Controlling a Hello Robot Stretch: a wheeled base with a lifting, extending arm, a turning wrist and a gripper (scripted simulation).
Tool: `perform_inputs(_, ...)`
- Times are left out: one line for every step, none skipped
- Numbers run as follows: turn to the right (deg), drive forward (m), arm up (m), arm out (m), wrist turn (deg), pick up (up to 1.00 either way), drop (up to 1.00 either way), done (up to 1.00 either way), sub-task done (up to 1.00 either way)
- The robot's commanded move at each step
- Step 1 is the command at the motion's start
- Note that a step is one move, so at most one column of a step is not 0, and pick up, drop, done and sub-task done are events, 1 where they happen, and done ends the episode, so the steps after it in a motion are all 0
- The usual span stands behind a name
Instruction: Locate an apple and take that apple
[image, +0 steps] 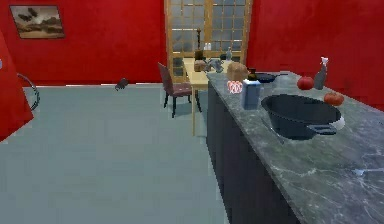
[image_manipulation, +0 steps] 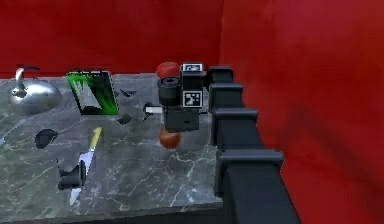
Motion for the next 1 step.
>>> perform_inputs(0.0, 0.0, -0.12, 0.0, 0.0, 0.0, 0.0, 0.0, 0.0)
